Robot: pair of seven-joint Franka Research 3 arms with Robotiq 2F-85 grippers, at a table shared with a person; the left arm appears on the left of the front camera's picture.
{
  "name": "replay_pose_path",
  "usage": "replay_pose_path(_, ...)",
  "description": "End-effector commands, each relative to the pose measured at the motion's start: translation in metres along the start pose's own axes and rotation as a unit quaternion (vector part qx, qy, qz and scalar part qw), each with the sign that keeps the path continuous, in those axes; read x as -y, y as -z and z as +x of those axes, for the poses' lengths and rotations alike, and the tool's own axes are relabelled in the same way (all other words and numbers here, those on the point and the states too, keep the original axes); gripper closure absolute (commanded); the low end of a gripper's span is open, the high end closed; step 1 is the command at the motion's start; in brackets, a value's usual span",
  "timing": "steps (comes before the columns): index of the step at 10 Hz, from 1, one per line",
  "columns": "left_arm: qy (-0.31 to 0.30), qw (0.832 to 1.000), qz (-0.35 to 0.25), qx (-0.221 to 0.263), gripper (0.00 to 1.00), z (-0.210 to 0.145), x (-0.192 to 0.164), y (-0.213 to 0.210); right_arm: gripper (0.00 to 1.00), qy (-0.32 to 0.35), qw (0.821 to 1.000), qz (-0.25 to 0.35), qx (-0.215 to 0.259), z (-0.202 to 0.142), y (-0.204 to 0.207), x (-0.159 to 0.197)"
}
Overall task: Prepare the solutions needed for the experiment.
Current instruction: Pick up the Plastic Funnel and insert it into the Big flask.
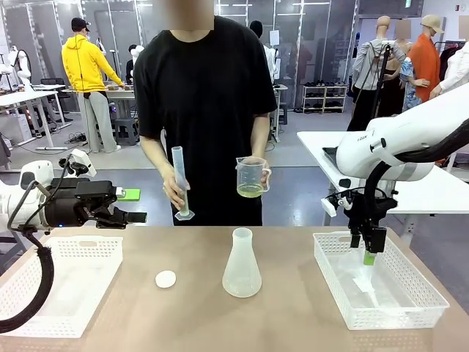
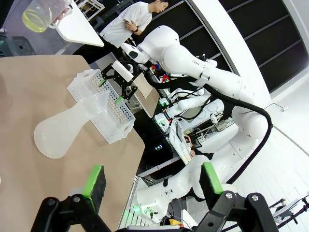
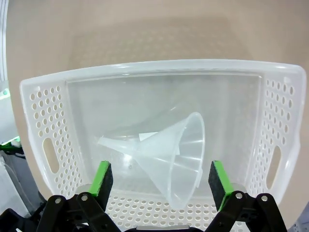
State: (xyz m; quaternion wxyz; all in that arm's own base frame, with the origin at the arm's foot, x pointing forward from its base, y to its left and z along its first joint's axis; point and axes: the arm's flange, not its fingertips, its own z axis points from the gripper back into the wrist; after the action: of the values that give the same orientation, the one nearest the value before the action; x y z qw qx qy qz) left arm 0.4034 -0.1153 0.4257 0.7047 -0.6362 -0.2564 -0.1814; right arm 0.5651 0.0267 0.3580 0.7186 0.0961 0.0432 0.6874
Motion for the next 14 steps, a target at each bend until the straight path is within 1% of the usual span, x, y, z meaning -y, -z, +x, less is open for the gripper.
replay_pose_path(1, -0.004, 1.000, -0.010, 0.006, 0.00, 0.0008, 0.0008, 0.0013, 0.00, -0.008, 1.000, 0.018, -0.001, -0.0015, 0.0084, 0.0033)
replay_pose_path(3, -0.004, 1.000, -0.010, 0.006, 0.00, 0.0008, 0.0008, 0.0013, 0.00, -0.006, 1.000, 0.018, 0.005, -0.0040, 0.0145, 0.0058)
replay_pose_path(4, -0.004, 1.000, -0.010, 0.006, 0.00, 0.0008, 0.0008, 0.0013, 0.19, -0.015, 1.000, 0.018, -0.008, -0.0045, 0.0151, 0.0044)
replay_pose_path(5, -0.004, 1.000, -0.010, 0.006, 0.00, 0.0008, 0.0008, 0.0013, 0.19, -0.015, 1.000, 0.019, -0.015, -0.0049, 0.0153, 0.0040)
replay_pose_path(6, -0.004, 1.000, -0.010, 0.006, 0.00, 0.0008, 0.0008, 0.0013, 0.39, -0.017, 1.000, 0.018, -0.018, -0.0049, 0.0156, 0.0038)
replay_pose_path(7, -0.004, 1.000, -0.010, 0.006, 0.00, 0.0008, 0.0008, 0.0013, 0.22, -0.017, 1.000, 0.018, -0.018, -0.0050, 0.0158, 0.0038)
replay_pose_path(8, -0.004, 1.000, -0.010, 0.006, 0.00, 0.0008, 0.0008, 0.0013, 0.58, -0.017, 0.999, 0.018, -0.020, -0.0055, 0.0161, 0.0048)
replay_pose_path(9, -0.004, 1.000, -0.010, 0.006, 0.00, 0.0008, 0.0008, 0.0013, 0.41, -0.018, 0.999, 0.020, -0.021, -0.0054, 0.0162, 0.0056)
replay_pose_path(10, -0.004, 1.000, -0.010, 0.006, 0.00, 0.0008, 0.0008, 0.0013, 0.77, -0.019, 0.999, 0.021, -0.021, -0.0048, 0.0158, 0.0059)
replay_pose_path(11, -0.004, 1.000, -0.010, 0.006, 0.00, 0.0008, 0.0008, 0.0013, 0.60, -0.017, 0.999, 0.022, -0.021, -0.0046, 0.0154, 0.0064)
replay_pose_path(12, -0.004, 1.000, -0.010, 0.006, 0.00, 0.0008, 0.0008, 0.0013, 0.97, -0.014, 0.999, 0.023, -0.023, -0.0048, 0.0147, 0.0071)
replay_pose_path(13, -0.004, 1.000, -0.010, 0.006, 0.00, 0.0008, 0.0008, 0.0013, 0.79, -0.016, 0.999, 0.023, -0.023, -0.0045, 0.0143, 0.0071)
replay_pose_path(14, -0.004, 1.000, -0.010, 0.006, 0.00, 0.0008, 0.0008, 0.0013, 1.00, -0.016, 0.999, 0.023, -0.024, -0.0043, 0.0139, 0.0076)
